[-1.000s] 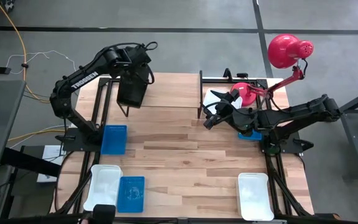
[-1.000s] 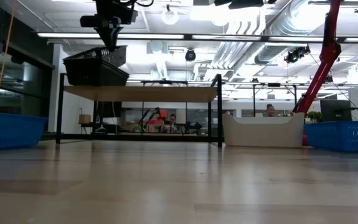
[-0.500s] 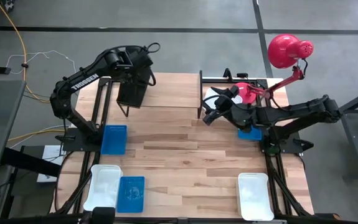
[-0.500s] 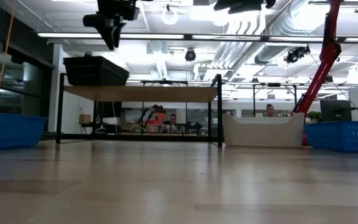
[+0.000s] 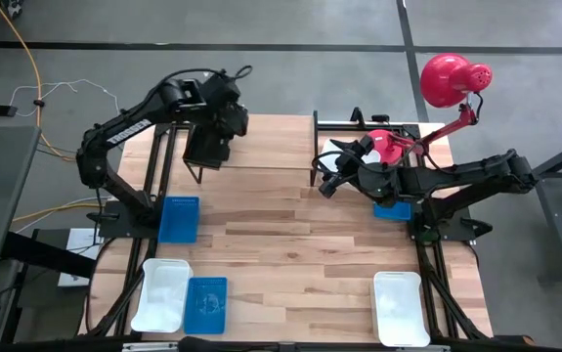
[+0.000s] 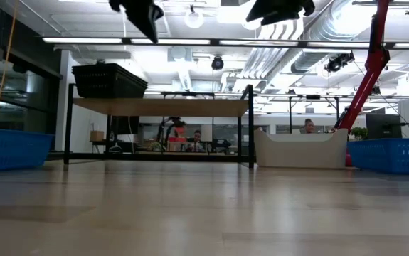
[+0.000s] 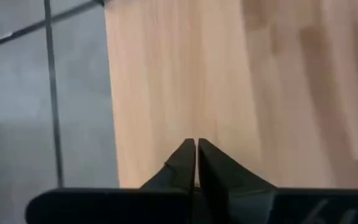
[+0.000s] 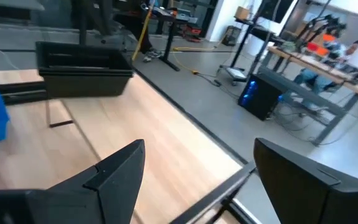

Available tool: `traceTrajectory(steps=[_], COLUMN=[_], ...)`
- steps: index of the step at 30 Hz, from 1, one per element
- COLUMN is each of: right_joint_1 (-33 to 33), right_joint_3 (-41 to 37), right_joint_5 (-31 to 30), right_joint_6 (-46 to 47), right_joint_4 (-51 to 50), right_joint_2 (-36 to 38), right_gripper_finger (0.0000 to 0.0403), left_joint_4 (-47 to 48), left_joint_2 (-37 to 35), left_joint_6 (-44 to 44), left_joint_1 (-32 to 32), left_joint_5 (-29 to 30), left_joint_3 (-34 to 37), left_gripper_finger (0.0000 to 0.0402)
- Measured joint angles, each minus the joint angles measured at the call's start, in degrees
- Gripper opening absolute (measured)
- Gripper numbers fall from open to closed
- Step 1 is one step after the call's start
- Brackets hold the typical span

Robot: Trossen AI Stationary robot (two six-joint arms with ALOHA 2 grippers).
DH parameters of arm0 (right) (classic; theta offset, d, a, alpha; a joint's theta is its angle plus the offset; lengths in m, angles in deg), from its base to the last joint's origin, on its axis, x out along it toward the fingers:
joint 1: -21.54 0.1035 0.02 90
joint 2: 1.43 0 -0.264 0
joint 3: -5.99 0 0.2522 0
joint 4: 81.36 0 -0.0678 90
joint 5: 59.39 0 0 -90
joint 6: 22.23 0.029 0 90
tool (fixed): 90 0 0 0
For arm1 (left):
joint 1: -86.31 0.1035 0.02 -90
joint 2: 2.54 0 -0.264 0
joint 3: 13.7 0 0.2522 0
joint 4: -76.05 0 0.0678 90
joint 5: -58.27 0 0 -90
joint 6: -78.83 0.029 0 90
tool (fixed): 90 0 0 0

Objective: Stack baskets on shelf by color
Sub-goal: Stack the black bin on the black bin on the shelf

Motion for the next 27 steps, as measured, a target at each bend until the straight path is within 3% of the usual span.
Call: traceTrajectory(steps=[5, 13, 27], right_joint_1=[0.0, 0.0, 0.0], right_joint_3=[0.0, 0.0, 0.0], right_joint_5=[1.2, 1.1, 1.1], right_joint_6=[0.5, 0.4, 0.3], right_joint_4=[0.0, 0.4, 0.4], right_joint_2=[0.0, 0.0, 0.0], right_gripper_finger=[0.0288, 0.0288, 0.0288], left_joint_4=[-0.5, 0.5, 5.8], left_joint_2=[5.5, 13.0, 13.6], left_joint_6=[2.7, 4.3, 6.2], left_joint_1=[-0.2, 2.5, 5.5], left_joint_5=[7.7, 12.3, 16.2], left_joint_3=[0.0, 0.1, 0.1], left_gripper_finger=[0.0001, 0.0000, 0.0000])
